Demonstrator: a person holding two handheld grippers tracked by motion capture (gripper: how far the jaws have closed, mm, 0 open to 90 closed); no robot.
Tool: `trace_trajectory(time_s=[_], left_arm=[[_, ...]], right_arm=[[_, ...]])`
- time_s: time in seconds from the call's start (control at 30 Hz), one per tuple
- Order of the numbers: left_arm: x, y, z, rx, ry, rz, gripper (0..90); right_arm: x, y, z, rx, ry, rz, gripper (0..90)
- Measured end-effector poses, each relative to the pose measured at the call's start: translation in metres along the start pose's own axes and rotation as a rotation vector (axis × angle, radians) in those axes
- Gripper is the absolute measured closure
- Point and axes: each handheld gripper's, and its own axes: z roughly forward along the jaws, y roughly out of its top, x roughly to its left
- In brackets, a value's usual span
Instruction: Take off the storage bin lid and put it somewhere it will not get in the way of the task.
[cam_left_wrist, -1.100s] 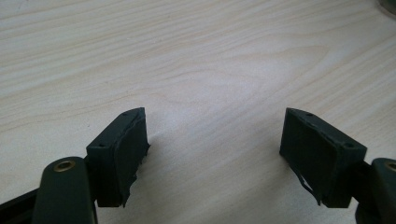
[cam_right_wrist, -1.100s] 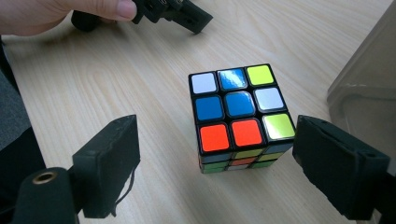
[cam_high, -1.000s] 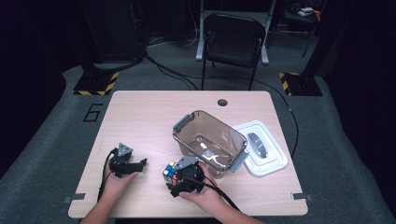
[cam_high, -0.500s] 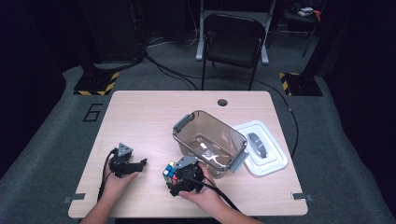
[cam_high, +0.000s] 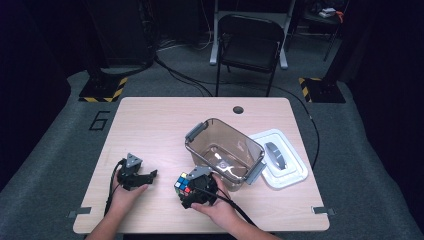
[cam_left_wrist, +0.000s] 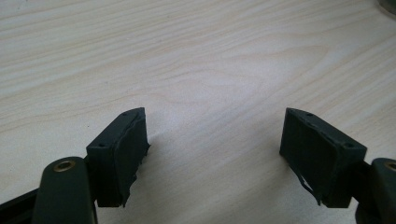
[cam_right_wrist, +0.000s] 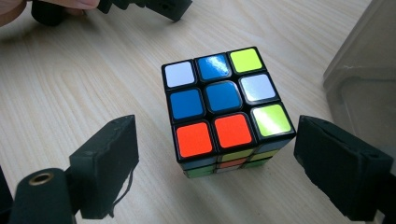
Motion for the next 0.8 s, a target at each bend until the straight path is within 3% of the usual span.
trace_trajectory(time_s=[0.37, 0.8], left_arm=[[0.000, 0.000, 0.000, 0.000, -0.003, -0.003, 22.8], [0.000, 0.000, 0.000, 0.000, -0.004, -0.002, 22.8]], right_arm=[[0.000, 0.002, 0.011, 0.008, 0.005, 0.010, 14.5], [-0.003, 0.004, 0.016, 0.007, 0.002, 0.010, 21.6]])
